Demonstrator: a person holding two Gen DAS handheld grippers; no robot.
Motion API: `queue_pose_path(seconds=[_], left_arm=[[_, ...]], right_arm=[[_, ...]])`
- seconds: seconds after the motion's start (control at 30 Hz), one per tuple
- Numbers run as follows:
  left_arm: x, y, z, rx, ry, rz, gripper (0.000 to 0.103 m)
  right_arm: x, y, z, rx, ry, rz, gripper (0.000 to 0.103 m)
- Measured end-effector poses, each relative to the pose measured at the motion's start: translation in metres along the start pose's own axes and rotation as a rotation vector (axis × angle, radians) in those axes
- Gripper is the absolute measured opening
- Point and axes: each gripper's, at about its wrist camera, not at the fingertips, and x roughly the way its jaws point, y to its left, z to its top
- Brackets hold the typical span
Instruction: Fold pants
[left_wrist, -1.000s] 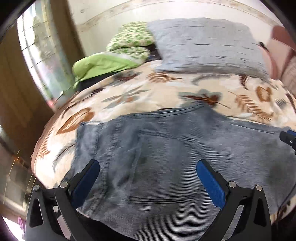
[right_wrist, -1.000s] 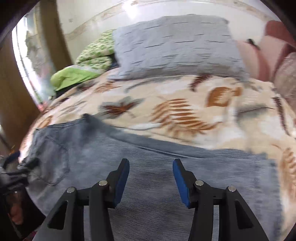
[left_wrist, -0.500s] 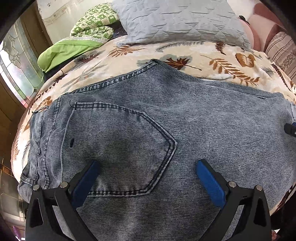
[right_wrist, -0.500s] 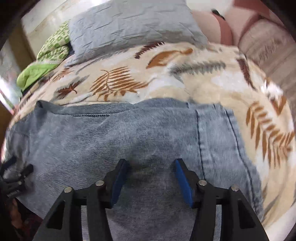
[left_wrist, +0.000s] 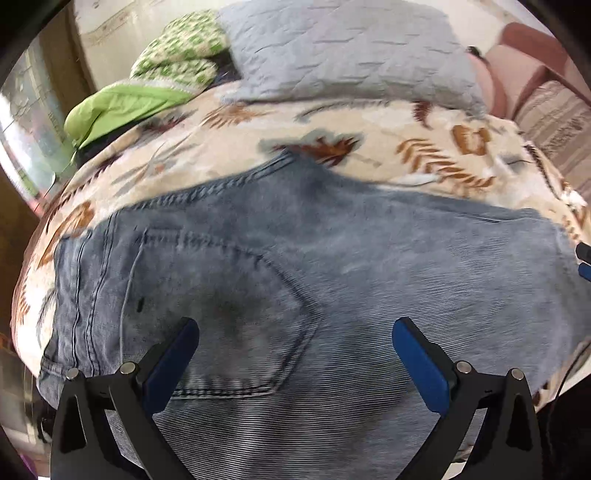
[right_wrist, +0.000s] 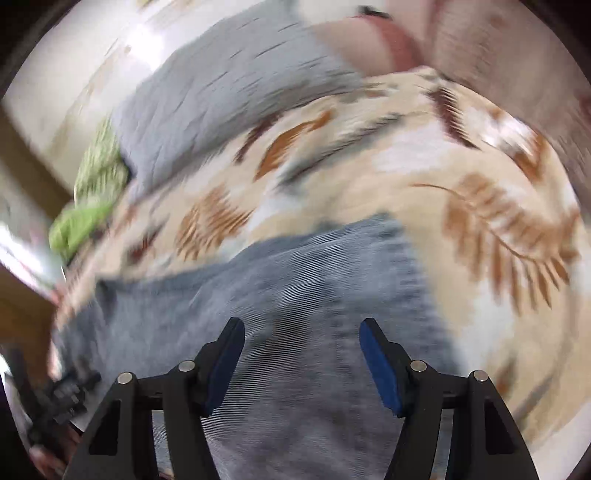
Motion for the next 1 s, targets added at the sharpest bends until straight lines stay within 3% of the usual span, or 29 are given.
queue_pose_path(seconds=[0.13, 0.3, 0.43, 0.53, 0.67, 0.77, 0.8, 0.83, 0.87, 0.93, 1.0], left_arm=[[-0.009, -0.018, 0.004, 0.046, -0.022, -0.059, 0.103], [-0.008, -0.026, -0.002, 0.067, -0.007, -0.085, 0.103], [-0.01, -0.023, -0.005, 0.061, -0.009, -0.097, 0.103], [-0.008, -0.025, -0.002, 0.054, -0.006, -0.109, 0.103], [-0.003, -0.032, -0.002, 0.08, 0.012, -0.121, 0.103], [0.017, -0.038, -0.003, 0.093, 0.081, -0.092, 0.103], [0.022, -0.038, -0.003, 0.091, 0.1, -0.094, 0.103], [0.024, -0.039, -0.004, 0.091, 0.108, -0.091, 0.103], [0.026, -0.039, -0.004, 0.093, 0.111, -0.085, 0.103], [0.024, -0.038, -0.005, 0.094, 0.106, -0.08, 0.103], [0.022, -0.035, -0.006, 0.092, 0.1, -0.08, 0.103]], right_arm=[[-0.016, -0.051, -0.005, 0.188, 0.023, 0.086, 0.069], [-0.025, -0.08, -0.028, 0.291, 0.058, 0.095, 0.069], [-0.036, -0.097, -0.045, 0.374, 0.059, 0.186, 0.069], [-0.017, -0.097, -0.054, 0.426, 0.12, 0.273, 0.069], [-0.008, -0.089, -0.044, 0.424, 0.055, 0.27, 0.068], [0.004, -0.087, -0.038, 0.466, 0.027, 0.304, 0.068], [0.007, -0.084, -0.035, 0.464, 0.018, 0.307, 0.065], [0.011, -0.081, -0.032, 0.459, 0.015, 0.3, 0.054], [0.016, -0.078, -0.03, 0.455, 0.02, 0.292, 0.031], [0.022, -0.076, -0.027, 0.474, 0.027, 0.295, 0.022], [0.016, -0.067, -0.023, 0.434, -0.005, 0.266, 0.021]])
